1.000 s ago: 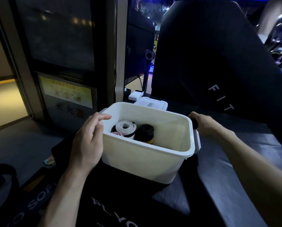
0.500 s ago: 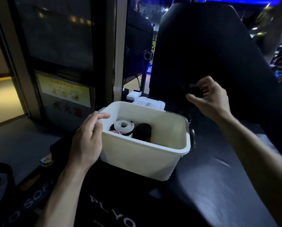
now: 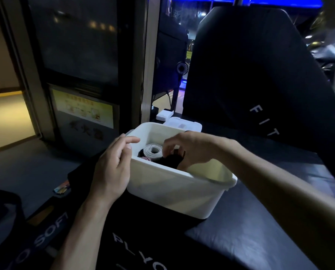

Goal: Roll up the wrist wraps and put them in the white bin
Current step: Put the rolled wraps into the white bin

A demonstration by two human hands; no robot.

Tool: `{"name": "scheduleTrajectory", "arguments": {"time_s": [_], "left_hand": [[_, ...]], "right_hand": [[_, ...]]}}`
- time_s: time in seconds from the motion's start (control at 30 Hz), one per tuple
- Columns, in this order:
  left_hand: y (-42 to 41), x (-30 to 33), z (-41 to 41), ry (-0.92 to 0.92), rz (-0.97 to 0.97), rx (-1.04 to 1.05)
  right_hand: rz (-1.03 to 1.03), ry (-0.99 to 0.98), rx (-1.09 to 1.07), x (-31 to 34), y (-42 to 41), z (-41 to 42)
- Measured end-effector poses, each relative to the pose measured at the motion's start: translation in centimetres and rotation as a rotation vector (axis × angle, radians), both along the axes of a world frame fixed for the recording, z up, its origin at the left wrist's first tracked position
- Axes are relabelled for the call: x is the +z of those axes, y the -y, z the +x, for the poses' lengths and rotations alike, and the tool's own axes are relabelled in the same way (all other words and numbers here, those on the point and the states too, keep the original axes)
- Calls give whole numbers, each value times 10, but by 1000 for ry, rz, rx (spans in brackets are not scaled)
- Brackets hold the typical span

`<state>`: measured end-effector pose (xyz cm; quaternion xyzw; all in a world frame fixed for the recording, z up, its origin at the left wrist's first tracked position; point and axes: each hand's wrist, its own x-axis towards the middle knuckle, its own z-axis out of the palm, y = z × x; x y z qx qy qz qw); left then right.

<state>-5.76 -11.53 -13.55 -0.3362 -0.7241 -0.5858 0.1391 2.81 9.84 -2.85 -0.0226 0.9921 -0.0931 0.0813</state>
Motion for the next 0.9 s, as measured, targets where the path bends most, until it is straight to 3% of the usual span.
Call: {"name": "scheduleTrajectory", "arguments": {"time_s": [0.13, 0.37, 0.43, 0.5, 0.6, 0.7, 0.9], "left_hand": [[-1, 2, 1, 6, 5, 1], [1, 0, 0, 5, -5, -13], [1, -1, 0, 4, -1, -13], [1, -1, 0, -8, 2, -9], [0, 0, 1, -28, 9, 1], [-1, -1, -1, -40, 26, 3], [-5, 0, -3, -50, 52, 24]], "right_hand": [[99, 8, 57, -11, 4, -8], [17, -13, 36, -6, -5, -5], [-43, -148, 5, 8, -20, 0], [-69, -417, -77, 22, -47, 4], [-103, -691, -446, 31, -105, 17], [-79, -553, -703, 5, -155, 32], [-9, -299, -733, -47, -185, 30]]}}
